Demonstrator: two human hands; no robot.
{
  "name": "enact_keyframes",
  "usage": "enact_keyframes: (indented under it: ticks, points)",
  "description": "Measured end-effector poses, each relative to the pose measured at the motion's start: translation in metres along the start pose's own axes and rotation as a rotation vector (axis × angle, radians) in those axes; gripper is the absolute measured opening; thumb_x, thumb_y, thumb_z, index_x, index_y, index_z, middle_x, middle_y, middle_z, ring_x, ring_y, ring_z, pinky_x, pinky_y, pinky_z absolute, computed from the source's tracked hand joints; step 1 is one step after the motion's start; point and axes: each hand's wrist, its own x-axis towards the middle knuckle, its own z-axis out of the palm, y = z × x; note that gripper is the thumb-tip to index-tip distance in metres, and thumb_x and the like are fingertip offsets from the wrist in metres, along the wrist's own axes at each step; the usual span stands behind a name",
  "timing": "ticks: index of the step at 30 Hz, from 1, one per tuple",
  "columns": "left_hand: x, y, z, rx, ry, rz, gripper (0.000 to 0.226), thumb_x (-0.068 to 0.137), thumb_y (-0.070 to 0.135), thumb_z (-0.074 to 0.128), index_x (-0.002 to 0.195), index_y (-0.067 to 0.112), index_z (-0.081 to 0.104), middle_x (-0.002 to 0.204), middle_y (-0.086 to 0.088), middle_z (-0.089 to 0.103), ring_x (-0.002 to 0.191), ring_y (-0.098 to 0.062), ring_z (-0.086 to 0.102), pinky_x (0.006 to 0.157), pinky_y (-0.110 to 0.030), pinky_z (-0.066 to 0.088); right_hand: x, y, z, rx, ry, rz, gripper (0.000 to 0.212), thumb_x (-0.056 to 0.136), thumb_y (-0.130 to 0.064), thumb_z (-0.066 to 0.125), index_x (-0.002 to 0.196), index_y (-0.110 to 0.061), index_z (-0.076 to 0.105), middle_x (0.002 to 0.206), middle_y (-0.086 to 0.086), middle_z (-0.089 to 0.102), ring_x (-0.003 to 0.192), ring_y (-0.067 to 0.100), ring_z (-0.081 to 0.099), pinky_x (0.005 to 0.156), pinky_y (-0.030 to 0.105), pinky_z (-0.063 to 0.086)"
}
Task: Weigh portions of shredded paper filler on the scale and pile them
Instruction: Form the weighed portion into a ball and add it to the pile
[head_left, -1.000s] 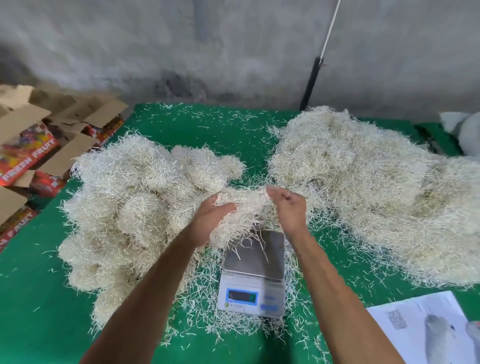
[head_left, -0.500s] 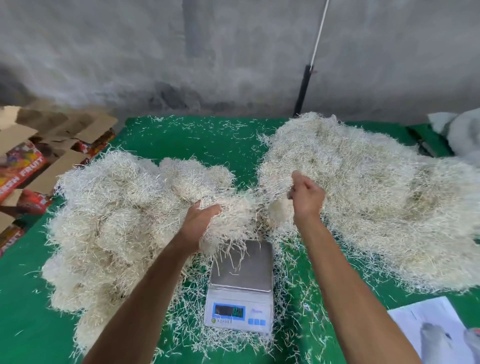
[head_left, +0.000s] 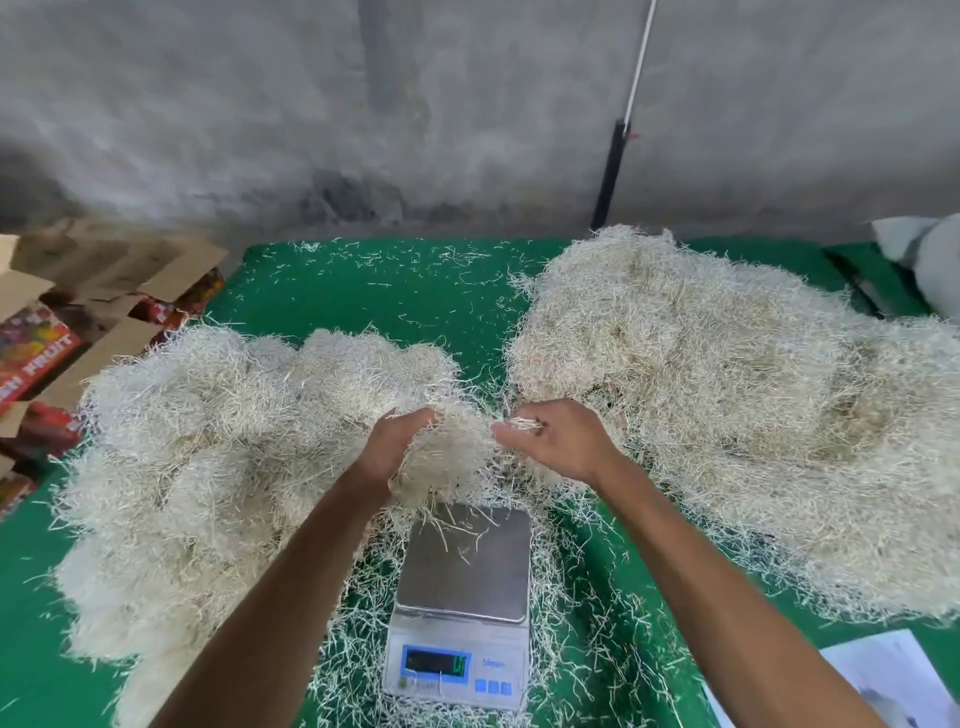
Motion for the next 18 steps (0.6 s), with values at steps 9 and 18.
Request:
enact_keyframes:
  ticks: [9, 18]
  points:
    - [0.018, -0.006, -0.014, -0.028, 0.036, -0.031, 0.060, 0.097, 0.053, 0.053, 0.141, 0.014, 0.051, 0.152, -0.020, 0.042, 0.141, -0.042, 0.037, 0.115, -0.062, 0.029, 0.002, 0.044, -0.019, -0.030, 0.096, 0.178, 0.081, 0.096, -0.079, 0.025, 0.117, -0.012, 0.067, 0.107, 0.011, 0.075, 0.085, 0.020, 0.068, 0.095, 0.047, 0.056]
    - [0.026, -0.005, -0.020, 0.022, 0.059, -0.035, 0.049, 0.097, 0.044, 0.054, 0.123, 0.003, 0.062, 0.133, -0.029, 0.057, 0.116, -0.040, 0.061, 0.099, -0.055, 0.049, -0.011, 0.036, -0.004, 0.885, 0.276, 0.267, 0.044, 0.106, -0.027, 0.047, 0.065, -0.030, 0.063, 0.056, -0.009, 0.053, 0.054, 0.009, 0.043, 0.058, 0.028, 0.042]
